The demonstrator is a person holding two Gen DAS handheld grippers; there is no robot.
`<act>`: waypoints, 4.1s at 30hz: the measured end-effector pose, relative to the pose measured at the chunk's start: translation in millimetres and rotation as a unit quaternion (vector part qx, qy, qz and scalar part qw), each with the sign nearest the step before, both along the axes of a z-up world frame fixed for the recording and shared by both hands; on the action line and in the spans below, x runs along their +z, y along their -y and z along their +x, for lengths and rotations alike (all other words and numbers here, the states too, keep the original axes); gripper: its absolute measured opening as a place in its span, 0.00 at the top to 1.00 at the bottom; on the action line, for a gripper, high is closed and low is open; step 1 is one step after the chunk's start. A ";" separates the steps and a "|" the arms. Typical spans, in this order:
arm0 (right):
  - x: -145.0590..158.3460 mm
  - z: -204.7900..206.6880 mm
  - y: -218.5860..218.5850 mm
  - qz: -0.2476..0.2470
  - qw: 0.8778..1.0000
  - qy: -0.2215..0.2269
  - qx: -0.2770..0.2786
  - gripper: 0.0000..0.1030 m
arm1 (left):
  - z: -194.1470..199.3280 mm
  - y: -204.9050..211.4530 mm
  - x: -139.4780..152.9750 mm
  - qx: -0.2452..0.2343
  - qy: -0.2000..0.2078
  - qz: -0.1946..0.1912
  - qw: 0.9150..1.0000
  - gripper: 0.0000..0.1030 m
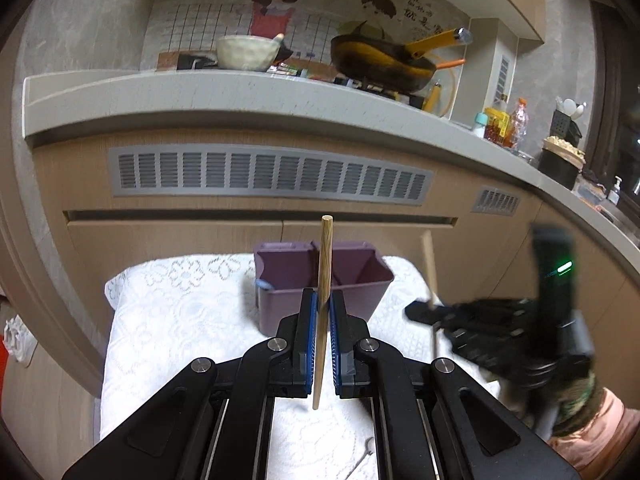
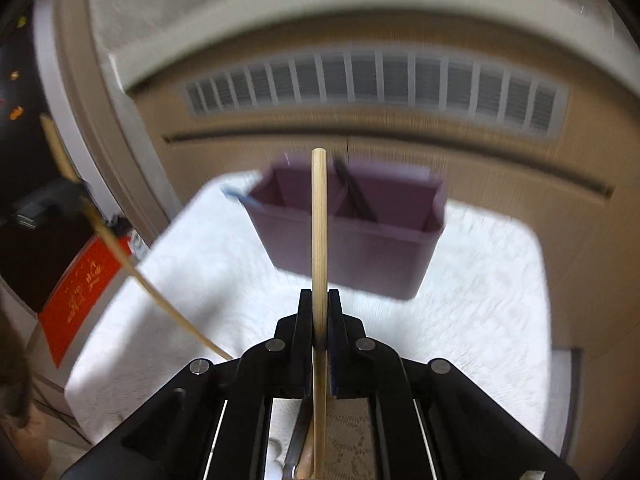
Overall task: Organize utensils
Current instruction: 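Lift both chopsticks upright above the purple holder, then lower both chopsticks into the purple holder and open both tools, then grasp a wooden chopstick with the right tool while the left tool grasps the white-knobbed spoon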
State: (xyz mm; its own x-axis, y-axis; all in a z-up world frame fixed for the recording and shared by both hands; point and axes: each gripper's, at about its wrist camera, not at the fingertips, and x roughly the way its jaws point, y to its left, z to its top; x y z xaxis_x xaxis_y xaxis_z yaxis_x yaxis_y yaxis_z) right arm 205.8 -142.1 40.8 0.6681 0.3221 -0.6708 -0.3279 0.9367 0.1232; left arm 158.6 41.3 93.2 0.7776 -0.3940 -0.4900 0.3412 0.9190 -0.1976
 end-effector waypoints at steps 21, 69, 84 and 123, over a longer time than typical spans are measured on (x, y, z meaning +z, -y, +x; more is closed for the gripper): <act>167.5 71.4 23.0 0.048 0.962 0.264 -0.045 0.94 | 107.0 23.5 114.9 -0.012 0.149 -0.019 0.989 0.94; -91.6 -89.4 -85.0 -0.082 0.945 -0.150 0.280 0.47 | -6.3 -51.3 -115.5 0.048 -0.154 0.093 0.983 0.25; -107.1 -122.2 -98.4 -0.060 0.897 -0.228 0.373 0.72 | -16.9 -67.5 -120.2 0.067 -0.173 0.090 0.979 0.24; -72.4 -28.3 19.0 -0.012 0.987 -0.137 0.083 0.93 | -25.4 54.9 -159.3 -0.184 -0.216 0.127 0.950 0.50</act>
State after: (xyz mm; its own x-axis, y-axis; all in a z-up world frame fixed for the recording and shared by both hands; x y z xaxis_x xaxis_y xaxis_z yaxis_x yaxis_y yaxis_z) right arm 177.5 -161.0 -31.7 0.3991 0.3941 -0.8279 -0.4343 0.8765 0.2078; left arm 133.3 -13.6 -66.1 0.3150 -0.4261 -0.8481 0.5862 0.7901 -0.1792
